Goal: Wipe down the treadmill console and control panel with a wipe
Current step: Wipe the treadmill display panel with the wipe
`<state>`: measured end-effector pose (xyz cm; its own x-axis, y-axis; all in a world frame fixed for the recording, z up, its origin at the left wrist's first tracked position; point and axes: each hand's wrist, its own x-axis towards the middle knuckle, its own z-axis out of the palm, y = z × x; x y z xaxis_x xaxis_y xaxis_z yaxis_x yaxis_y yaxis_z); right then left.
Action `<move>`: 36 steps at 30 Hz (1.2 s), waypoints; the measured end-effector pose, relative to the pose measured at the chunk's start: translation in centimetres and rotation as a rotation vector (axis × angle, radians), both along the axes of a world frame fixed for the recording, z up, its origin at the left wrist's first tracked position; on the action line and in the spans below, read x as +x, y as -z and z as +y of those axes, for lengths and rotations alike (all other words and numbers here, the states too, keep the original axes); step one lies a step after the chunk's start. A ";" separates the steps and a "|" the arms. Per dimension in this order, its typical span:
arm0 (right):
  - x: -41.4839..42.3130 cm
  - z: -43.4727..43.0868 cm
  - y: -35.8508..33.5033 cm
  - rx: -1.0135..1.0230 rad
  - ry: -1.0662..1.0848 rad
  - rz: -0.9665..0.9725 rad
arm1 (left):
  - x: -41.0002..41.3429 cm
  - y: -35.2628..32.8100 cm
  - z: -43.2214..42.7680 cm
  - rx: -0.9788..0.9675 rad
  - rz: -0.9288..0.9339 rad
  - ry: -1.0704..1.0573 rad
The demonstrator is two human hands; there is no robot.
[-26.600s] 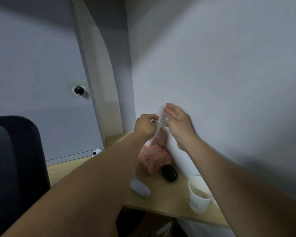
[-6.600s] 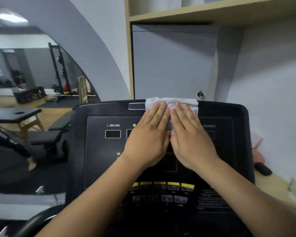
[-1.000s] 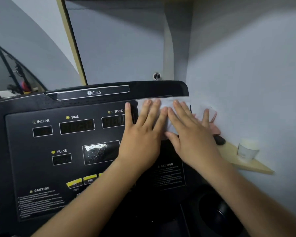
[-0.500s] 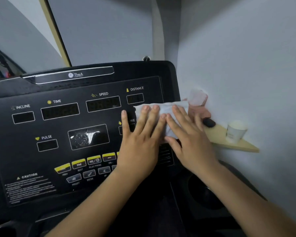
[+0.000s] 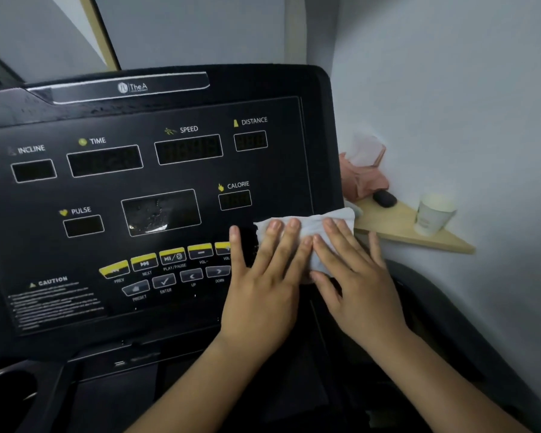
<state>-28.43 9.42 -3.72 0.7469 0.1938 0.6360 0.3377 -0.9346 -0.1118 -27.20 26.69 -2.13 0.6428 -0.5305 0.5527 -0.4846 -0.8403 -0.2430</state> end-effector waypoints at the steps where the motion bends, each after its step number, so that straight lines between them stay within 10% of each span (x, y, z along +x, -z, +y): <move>1: 0.3 0.0 -0.4 -0.009 0.000 -0.004 | 0.1 -0.3 0.1 0.005 -0.001 0.001; 16: 10.6 2.5 -15.9 -0.129 0.014 -0.038 | 9.9 -14.3 3.6 0.076 -0.208 -0.126; 36: 10.6 26.7 -18.3 -0.343 -0.153 -0.104 | 7.2 -14.3 27.6 -0.055 -0.178 -0.344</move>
